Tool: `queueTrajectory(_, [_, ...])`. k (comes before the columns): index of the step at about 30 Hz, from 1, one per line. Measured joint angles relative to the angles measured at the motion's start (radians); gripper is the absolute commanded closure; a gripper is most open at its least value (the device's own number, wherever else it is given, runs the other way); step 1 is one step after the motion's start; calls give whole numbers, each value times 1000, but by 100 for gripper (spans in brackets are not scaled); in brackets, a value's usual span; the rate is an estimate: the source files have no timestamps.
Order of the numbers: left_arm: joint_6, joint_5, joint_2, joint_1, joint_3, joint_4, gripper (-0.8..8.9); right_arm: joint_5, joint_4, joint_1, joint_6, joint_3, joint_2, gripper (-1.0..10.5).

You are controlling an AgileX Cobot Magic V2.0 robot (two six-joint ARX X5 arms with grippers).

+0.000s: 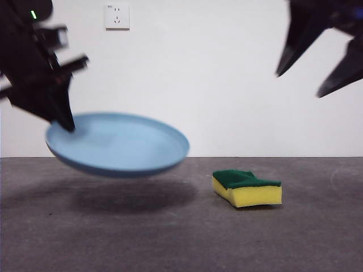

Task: Pick up the plate,pick up the cloth,clean the plate with the cloth

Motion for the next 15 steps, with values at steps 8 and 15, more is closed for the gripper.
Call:
queueTrajectory(8, [13, -31, -241, 0, 0, -128, 821, 192, 20, 130, -19, 116, 231, 546])
queueTrajectory(15, [14, -31, -366, 0, 0, -225, 821, 228, 132, 176, -22, 119, 474, 580])
